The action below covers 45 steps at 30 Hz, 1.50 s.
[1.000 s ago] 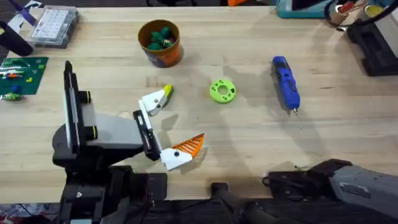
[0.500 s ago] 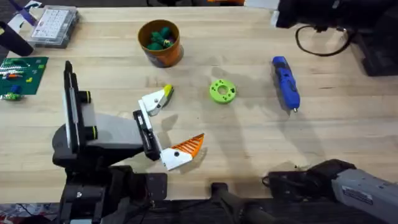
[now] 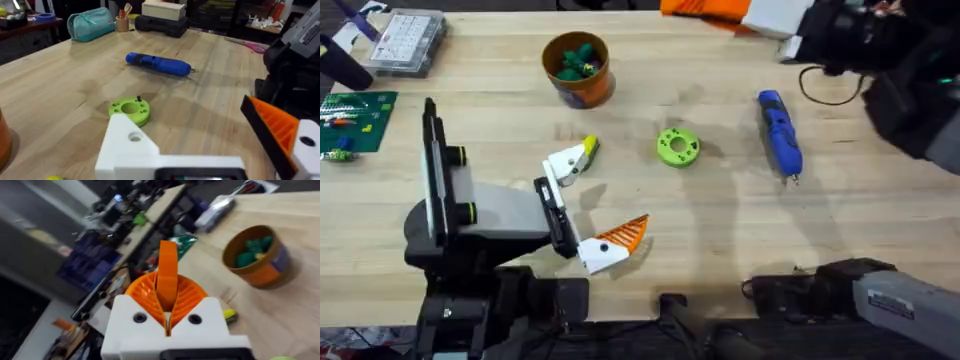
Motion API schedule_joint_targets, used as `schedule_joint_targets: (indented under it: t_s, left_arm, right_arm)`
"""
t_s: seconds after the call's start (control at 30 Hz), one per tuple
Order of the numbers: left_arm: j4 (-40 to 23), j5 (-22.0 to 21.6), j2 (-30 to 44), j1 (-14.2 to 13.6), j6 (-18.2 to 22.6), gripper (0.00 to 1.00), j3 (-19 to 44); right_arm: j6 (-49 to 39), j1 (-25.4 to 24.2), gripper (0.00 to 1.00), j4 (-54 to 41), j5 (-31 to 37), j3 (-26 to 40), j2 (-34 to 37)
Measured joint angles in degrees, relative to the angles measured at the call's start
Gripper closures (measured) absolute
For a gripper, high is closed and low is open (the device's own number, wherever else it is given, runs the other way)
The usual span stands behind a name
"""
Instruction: Pick up the gripper from the table and insert it into the empty holder that is missing its gripper. Then pick up a screw, insert it into the mounting hole, and use the screwdriver to tighten it. Finally, clean up the table by picking up the vegetable and placing it into the bucket.
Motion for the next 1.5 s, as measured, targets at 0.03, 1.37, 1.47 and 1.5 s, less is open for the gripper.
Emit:
schedule_joint_targets:
  t_s: [0.03,1.37,1.47,1.5]
  left_arm:
    - [0.00,0.00,0.00,0.00,0.00,0.014,0.00]
    - [0.00,0.00,0.00,0.00,0.00,0.014,0.00]
    - [0.00,0.00,0.01,0.00,0.00,0.014,0.00]
    - [0.00,0.00,0.01,0.00,0.00,0.014,0.00]
  right_arm:
    - [1.90,-0.08,0.992,2.70,-1.57,-0.58,1.24]
    - [32.23,9.43,0.992,33.28,-24.32,-6.92,25.89]
    - [35.96,9.44,0.992,40.05,-24.34,-9.30,26.04]
    - [37.12,9.44,0.992,41.71,-24.31,-10.01,26.04]
